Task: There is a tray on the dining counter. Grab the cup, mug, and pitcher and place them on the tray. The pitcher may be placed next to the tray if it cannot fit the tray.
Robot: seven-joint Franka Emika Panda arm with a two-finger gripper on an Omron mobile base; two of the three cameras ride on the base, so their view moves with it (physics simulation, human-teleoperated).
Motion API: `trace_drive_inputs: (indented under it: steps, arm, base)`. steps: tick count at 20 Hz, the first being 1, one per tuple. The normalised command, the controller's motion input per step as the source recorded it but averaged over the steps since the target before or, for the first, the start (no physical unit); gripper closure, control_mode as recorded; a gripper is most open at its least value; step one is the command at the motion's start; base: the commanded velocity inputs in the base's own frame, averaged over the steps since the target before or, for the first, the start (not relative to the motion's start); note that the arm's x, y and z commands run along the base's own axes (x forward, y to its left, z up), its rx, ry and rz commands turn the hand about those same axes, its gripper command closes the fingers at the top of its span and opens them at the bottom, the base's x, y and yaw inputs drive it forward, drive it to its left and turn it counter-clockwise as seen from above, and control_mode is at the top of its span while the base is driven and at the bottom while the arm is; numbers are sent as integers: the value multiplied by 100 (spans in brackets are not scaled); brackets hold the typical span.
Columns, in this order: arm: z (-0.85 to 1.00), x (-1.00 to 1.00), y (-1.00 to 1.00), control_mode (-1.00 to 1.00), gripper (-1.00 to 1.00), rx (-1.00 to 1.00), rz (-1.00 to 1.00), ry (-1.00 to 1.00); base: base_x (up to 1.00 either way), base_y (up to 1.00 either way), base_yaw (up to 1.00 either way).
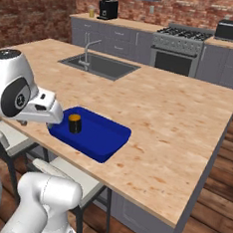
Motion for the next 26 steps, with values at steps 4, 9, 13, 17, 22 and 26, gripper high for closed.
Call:
trace_drive_inputs:
  steps: [4,9,13,17,22,26]
  arm:
    - [0,-11,-19,-100,-100,7,0,2]
    - [-1,-3,-3,-100,-100,0,0,0]
    - [0,0,0,100,-100,0,0,0]
    - [0,0,0,100,-100,0,0,0]
    - [0,0,0,100,-100,0,0,0]
    - [0,0,0,100,-100,0,0,0]
  base:
    - [0,0,0]
    - [0,0,0]
    - [0,0,0]
    - [0,0,0]
    - [-31,52,-10]
    - [-82,100,-28]
